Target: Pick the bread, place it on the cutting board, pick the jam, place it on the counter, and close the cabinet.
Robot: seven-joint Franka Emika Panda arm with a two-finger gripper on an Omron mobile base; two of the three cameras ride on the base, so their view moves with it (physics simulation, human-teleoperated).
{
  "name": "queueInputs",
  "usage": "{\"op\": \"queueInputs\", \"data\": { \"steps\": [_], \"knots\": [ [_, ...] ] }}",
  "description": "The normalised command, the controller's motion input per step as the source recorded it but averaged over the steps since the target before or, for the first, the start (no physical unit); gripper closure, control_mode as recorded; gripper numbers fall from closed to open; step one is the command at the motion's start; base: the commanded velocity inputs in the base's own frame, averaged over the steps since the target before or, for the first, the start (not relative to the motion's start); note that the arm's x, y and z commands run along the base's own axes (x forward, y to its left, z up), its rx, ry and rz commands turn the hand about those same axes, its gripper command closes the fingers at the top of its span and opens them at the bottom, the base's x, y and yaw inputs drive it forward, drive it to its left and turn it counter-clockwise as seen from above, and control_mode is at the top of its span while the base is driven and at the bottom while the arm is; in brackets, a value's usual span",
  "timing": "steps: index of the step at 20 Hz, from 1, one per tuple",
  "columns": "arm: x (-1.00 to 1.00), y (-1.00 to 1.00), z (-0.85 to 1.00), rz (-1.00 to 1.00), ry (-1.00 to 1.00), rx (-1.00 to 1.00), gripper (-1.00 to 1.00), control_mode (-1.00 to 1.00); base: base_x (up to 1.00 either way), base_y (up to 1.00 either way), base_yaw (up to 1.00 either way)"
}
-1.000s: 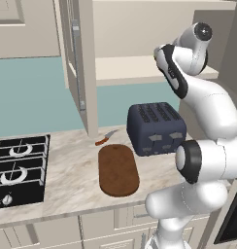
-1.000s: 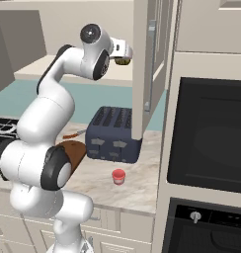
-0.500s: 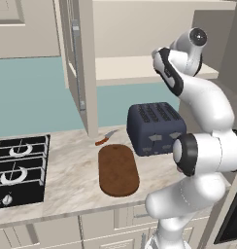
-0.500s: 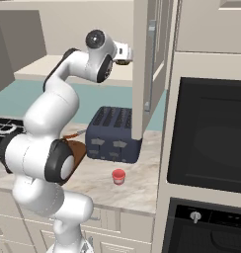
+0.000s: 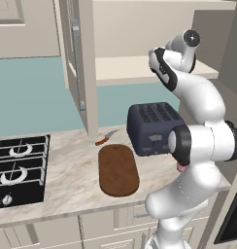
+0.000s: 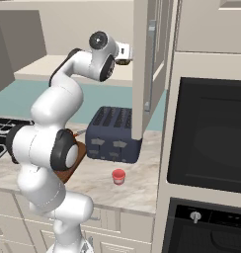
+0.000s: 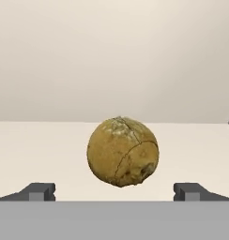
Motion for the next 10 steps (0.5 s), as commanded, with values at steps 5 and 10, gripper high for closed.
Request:
{"op": "queueInputs", "data": {
  "steps": [5, 10],
  "knots": [
    [0.33, -0.01, 0.0, 0.0, 0.0, 0.0, -1.0, -1.0, 0.0, 0.0, 0.0],
    [0.26, -0.08, 0.0, 0.0, 0.0, 0.0, -1.0, -1.0, 0.0, 0.0, 0.0]
  ]
}}
